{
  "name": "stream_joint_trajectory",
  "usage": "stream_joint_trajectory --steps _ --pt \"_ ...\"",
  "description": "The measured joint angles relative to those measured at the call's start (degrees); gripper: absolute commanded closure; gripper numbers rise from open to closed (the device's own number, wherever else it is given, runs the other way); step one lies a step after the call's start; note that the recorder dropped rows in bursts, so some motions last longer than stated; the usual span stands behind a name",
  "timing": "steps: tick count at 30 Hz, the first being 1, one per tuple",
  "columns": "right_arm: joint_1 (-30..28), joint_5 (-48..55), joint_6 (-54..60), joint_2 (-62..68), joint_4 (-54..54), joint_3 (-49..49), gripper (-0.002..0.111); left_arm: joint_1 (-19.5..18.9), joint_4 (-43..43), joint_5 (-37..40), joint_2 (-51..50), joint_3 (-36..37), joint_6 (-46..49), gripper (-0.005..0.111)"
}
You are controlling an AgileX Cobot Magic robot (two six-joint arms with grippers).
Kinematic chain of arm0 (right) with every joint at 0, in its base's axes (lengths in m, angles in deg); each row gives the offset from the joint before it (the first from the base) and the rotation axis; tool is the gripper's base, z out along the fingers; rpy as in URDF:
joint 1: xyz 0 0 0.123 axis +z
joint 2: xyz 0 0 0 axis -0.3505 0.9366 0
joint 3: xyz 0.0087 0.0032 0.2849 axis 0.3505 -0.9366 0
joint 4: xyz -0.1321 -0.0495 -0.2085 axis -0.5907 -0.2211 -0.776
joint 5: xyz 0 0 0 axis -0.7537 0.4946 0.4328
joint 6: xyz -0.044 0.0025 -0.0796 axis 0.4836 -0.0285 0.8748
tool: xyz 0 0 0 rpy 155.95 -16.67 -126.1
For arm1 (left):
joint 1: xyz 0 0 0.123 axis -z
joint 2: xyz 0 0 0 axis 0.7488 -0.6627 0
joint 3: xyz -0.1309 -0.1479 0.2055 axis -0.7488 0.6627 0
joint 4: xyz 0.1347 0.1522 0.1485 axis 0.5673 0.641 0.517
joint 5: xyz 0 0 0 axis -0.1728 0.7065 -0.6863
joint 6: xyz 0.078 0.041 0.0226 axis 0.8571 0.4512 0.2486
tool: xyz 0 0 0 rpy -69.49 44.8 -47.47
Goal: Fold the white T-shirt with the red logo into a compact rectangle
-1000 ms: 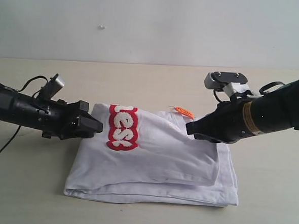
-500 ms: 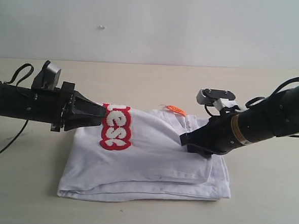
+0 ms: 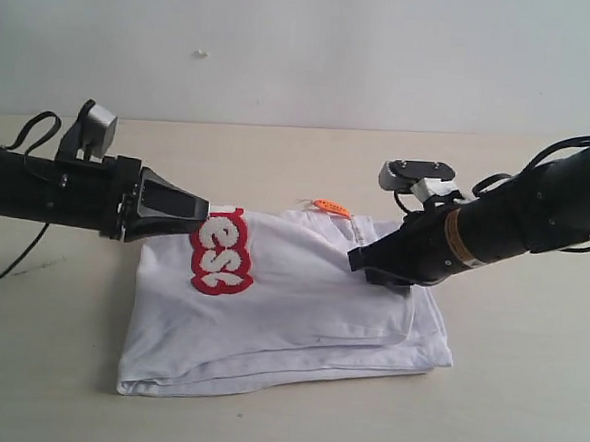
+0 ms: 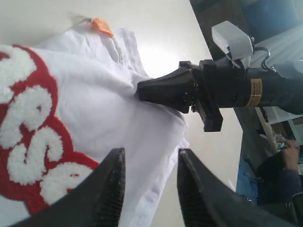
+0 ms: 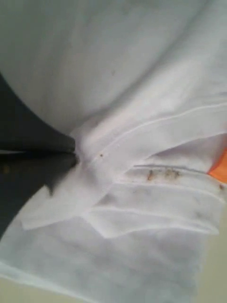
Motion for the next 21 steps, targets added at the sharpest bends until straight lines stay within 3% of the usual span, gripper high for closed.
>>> stream_joint_trajectory --steps 7,9,11,13,18,21 --pt "0.0 1.4 0.1 -7.4 -0.2 -1.8 0.108 0.0 0.2 -0.3 6.9 1.5 3.0 0.070" --pt "0.0 1.8 0.5 -10.0 -0.2 -3.3 0.108 0.0 -0.6 -0.3 9.1 3.0 4.6 0.079" --pt "0.0 2.9 0.9 -13.8 -0.2 -5.9 0.108 0.0 -2.9 -0.3 12.2 6.7 7.6 0.097" --pt "0.0 4.4 1.0 -17.8 -0.4 -8.7 0.108 0.0 -5.8 -0.4 15.7 11.3 11.8 0.107" --pt "0.0 5.4 1.2 -30.1 -0.4 -16.6 0.108 0.0 -10.0 -0.6 27.2 24.7 25.5 0.107" --pt "0.0 5.6 1.2 -39.6 -0.4 -21.0 0.108 0.0 -10.3 -2.3 34.9 29.0 27.3 0.107"
